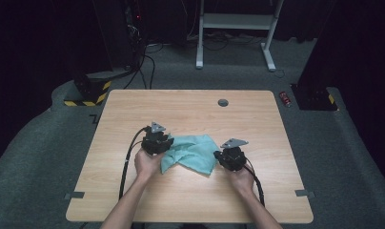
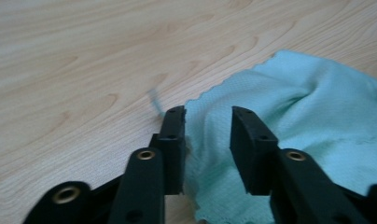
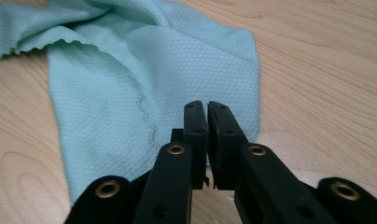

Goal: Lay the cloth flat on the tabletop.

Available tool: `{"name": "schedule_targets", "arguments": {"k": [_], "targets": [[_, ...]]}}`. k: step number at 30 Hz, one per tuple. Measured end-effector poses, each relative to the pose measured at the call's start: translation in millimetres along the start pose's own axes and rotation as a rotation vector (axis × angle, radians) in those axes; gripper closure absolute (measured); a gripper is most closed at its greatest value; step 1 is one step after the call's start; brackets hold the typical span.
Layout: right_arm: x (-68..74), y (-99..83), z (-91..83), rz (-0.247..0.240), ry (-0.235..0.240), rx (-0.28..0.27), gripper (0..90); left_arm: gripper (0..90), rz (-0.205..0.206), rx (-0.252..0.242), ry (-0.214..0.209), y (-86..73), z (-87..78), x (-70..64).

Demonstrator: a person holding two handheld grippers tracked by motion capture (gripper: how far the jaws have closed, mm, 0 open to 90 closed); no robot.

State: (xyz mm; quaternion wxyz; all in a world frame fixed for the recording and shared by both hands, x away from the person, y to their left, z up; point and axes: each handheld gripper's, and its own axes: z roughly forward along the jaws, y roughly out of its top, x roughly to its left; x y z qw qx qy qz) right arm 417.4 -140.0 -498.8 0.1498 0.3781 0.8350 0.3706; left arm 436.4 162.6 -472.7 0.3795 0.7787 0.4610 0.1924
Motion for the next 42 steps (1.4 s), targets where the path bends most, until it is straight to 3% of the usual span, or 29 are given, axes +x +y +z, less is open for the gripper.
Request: {"name": "schedule_targets", "arguments": {"k": [7, 10, 14, 19, 22, 26, 30, 36, 38, 42], "targets": [[12.8, -3.1, 0.8, -0.036, 0.051, 0.018, 76.5, 59.4, 0.059, 0.042, -0.033, -21.6, -15.1, -17.9], [18.0, -4.7, 7.1, -0.039, 0.070, 0.040, 71.7, 59.5, 0.081, 0.066, -0.022, -28.8, -9.9, -22.0], [20.9, -6.6, 15.2, -0.055, 0.067, 0.077, 73.0, 61.6, 0.074, 0.087, -0.012, -32.3, 2.3, -21.5], [15.4, -7.0, 15.6, -0.072, 0.056, 0.081, 89.8, 72.3, 0.073, 0.095, -0.025, -32.6, 12.2, -21.3], [12.8, -4.8, 16.5, -0.083, 0.020, 0.089, 90.0, 77.8, 0.051, 0.097, -0.038, -31.8, 19.5, -20.9], [-4.3, -2.7, 15.6, -0.042, -0.023, 0.101, 90.0, 83.5, 0.039, 0.088, -0.051, -29.1, 22.8, -19.6], [-10.3, -4.7, 5.0, -0.020, -0.031, 0.077, 89.8, 88.5, 0.060, 0.080, -0.067, -24.5, 18.8, -20.7], [1.1, -5.2, 4.0, -0.031, 0.052, 0.042, 73.9, 89.4, 0.077, 0.070, -0.053, -21.8, 5.8, -13.6], [4.6, -5.5, 8.0, -0.022, 0.066, 0.051, 70.6, 89.4, 0.062, 0.068, -0.047, -22.6, 1.7, -7.0], [12.7, -7.3, 16.0, -0.063, 0.065, 0.073, 69.1, 87.5, 0.018, 0.063, -0.027, -25.0, -3.7, 6.6]]}}
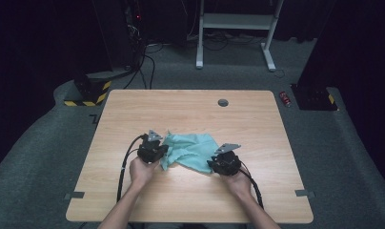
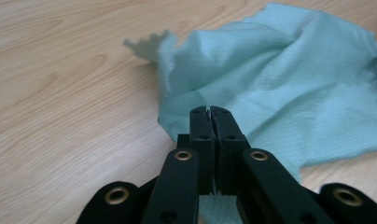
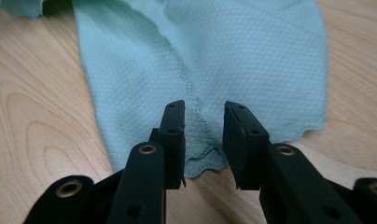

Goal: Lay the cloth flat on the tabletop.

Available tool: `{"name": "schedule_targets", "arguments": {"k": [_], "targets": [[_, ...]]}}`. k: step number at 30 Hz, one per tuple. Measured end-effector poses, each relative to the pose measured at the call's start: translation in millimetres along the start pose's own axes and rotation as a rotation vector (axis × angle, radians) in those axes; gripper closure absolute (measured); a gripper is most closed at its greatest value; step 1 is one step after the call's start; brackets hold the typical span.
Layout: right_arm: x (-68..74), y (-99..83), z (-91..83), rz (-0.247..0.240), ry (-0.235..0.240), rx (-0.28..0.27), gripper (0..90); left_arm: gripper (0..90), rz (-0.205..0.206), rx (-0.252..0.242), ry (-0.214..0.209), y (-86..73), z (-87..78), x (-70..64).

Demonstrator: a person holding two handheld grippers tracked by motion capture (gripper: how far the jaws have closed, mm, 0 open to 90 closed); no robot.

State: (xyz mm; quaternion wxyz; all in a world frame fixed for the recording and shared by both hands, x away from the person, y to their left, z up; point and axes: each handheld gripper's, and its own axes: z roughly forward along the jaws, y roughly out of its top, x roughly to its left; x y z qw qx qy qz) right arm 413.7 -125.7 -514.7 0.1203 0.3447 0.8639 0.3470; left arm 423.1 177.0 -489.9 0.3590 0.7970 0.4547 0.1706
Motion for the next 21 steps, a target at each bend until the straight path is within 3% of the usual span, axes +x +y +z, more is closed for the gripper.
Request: {"name": "schedule_targets", "arguments": {"k": [3, 5, 8, 12, 17, 20, 21], "targets": [[1.0, 0.4, 0.5, -0.005, -0.010, -0.002, 73.4, 81.1, -0.027, -0.007, 0.015, -1.9, -3.9, 4.4], [1.0, 0.4, 0.0, -0.010, -0.013, 0.002, 81.4, 73.2, -0.021, -0.020, 0.001, -2.1, -7.8, 2.8], [2.6, 1.1, -0.8, -0.032, -0.018, 0.014, 88.1, 63.1, 0.015, -0.033, -0.009, -1.1, -13.3, -5.4], [4.2, 1.4, -2.8, -0.033, -0.011, 0.005, 89.2, 55.0, 0.070, 0.011, -0.023, -2.4, -14.0, -22.3], [6.3, 2.8, -13.7, -0.043, 0.004, -0.038, 89.1, 58.2, 0.114, 0.060, 0.003, -8.9, -4.9, -34.1], [7.7, 3.1, -17.0, -0.051, 0.012, -0.043, 87.0, 68.9, 0.115, 0.071, 0.006, -9.9, -0.2, -32.8], [7.2, 2.9, -17.1, -0.048, 0.018, -0.045, 81.9, 73.6, 0.115, 0.073, 0.006, -9.9, -0.1, -32.2]]}}
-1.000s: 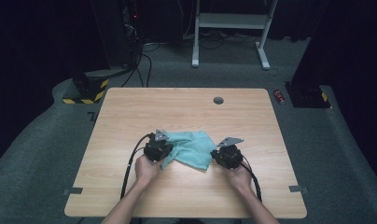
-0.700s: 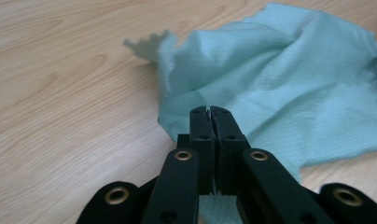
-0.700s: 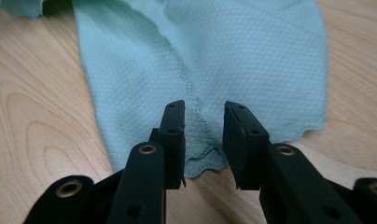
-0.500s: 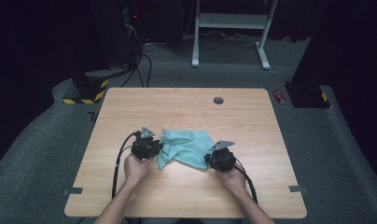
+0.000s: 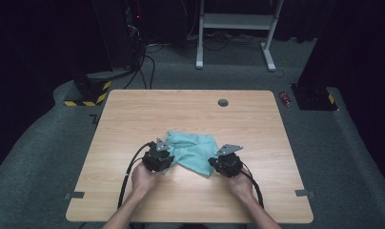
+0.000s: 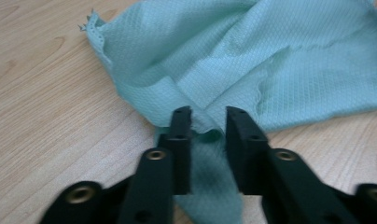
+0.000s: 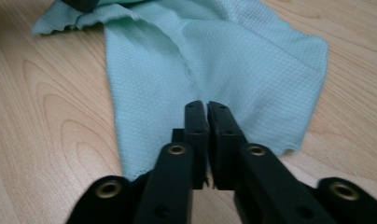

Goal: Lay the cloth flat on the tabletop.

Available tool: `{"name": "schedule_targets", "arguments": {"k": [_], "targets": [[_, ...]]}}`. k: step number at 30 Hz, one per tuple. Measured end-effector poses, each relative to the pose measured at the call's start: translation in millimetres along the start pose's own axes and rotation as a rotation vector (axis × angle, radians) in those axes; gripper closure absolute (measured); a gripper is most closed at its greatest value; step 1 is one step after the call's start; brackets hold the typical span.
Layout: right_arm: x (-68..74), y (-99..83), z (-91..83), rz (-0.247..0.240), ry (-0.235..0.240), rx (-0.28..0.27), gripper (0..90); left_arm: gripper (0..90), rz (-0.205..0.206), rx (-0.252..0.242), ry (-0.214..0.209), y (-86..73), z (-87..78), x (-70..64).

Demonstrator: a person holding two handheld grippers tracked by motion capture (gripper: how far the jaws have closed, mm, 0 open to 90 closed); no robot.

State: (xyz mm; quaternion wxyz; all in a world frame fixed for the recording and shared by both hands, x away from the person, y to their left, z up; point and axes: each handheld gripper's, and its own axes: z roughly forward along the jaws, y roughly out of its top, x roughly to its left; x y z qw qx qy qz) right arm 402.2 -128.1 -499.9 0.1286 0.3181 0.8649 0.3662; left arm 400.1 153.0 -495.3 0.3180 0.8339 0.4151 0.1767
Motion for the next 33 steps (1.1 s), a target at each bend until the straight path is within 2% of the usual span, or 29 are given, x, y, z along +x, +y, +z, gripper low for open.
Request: {"name": "schedule_targets", "arguments": {"k": [2, 4, 7, 12, 15, 19, 23, 27, 30, 33], "targets": [[-1.7, -0.3, 0.4, 0.020, 0.001, -0.001, 72.7, 81.3, -0.006, 0.003, -0.002, 0.0, -1.0, 1.6], [-3.4, -0.8, 1.5, 0.041, 0.002, 0.006, 69.6, 87.4, -0.002, 0.002, 0.002, -0.1, -3.7, 4.4], [-3.6, -1.3, 5.2, 0.041, -0.001, 0.020, 68.6, 88.8, -0.012, -0.003, -0.005, -0.2, -7.5, 8.1], [-2.5, -3.1, 15.4, 0.033, -0.007, 0.059, 75.6, 88.7, -0.042, -0.033, -0.005, -2.3, -15.4, 17.9], [-0.8, -3.7, 15.1, 0.007, -0.019, 0.057, 88.2, 88.1, -0.043, -0.038, 0.000, -4.5, -17.9, 20.9], [3.0, -3.4, 8.5, -0.017, -0.030, 0.024, 89.5, 86.8, -0.045, -0.040, 0.003, -7.0, -19.9, 24.0], [6.6, -1.7, -3.8, -0.023, -0.001, -0.027, 89.7, 86.0, -0.061, -0.042, 0.006, -8.2, -22.1, 27.3], [15.2, -3.0, -16.7, -0.062, 0.026, -0.054, 89.4, 86.2, -0.075, -0.041, -0.002, -9.9, -22.9, 30.1], [18.1, -4.8, -20.6, -0.079, 0.031, -0.051, 89.0, 86.7, -0.080, -0.036, -0.006, -10.5, -21.8, 30.9], [14.8, -8.1, -17.3, -0.061, 0.039, -0.028, 86.0, 86.4, -0.076, -0.043, -0.005, -10.1, -22.7, 28.9]]}}
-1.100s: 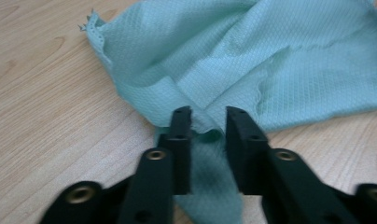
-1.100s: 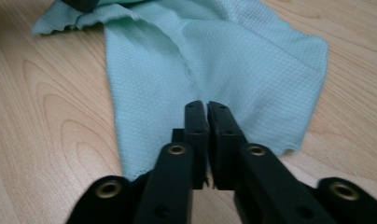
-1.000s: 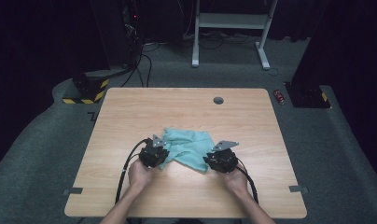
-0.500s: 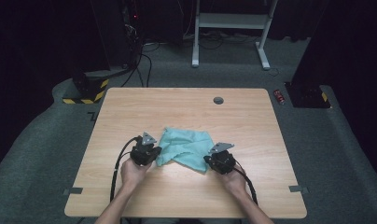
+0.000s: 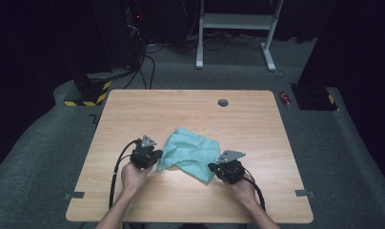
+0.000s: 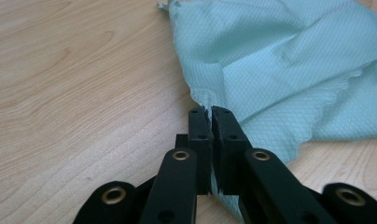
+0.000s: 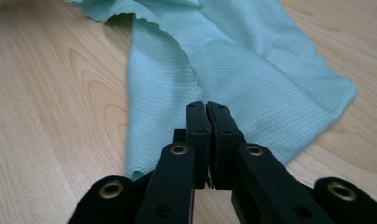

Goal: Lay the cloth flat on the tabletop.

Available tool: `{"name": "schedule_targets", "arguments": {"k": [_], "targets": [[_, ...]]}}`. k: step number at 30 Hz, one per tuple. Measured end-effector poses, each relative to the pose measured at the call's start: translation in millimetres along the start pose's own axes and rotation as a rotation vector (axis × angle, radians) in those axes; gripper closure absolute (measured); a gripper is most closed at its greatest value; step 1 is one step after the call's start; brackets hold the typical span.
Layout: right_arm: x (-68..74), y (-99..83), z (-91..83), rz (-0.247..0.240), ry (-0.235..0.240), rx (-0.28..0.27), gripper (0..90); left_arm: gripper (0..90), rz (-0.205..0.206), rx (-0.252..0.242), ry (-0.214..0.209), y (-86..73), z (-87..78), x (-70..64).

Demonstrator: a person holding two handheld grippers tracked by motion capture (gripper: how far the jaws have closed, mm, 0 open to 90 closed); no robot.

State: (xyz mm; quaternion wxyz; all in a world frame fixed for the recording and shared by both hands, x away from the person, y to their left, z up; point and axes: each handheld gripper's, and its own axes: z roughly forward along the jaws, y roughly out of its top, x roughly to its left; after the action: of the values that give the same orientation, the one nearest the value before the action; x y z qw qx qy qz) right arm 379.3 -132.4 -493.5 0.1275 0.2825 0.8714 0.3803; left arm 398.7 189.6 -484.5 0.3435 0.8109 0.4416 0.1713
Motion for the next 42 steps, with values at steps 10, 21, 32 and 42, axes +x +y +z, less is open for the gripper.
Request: {"name": "schedule_targets", "arguments": {"k": [10, 21, 32, 42], "targets": [[-20.9, -6.5, 4.5, 0.126, -0.083, 0.023, 63.6, 60.6, 0.059, -0.044, -0.067, 9.3, -5.4, -24.6], [-25.9, -5.1, 22.4, 0.109, -0.153, 0.104, 76.8, 56.0, 0.157, 0.038, -0.155, 33.0, 46.7, -69.9], [-35.1, 2.9, 27.6, 0.059, -0.197, 0.136, 89.9, 90.0, 0.185, 0.083, -0.187, 33.1, 51.8, -69.9], [-62.4, 18.7, 22.8, 0.109, -0.265, 0.120, 89.6, 89.9, 0.149, 0.018, -0.321, 33.8, 24.2, -78.5]]}}
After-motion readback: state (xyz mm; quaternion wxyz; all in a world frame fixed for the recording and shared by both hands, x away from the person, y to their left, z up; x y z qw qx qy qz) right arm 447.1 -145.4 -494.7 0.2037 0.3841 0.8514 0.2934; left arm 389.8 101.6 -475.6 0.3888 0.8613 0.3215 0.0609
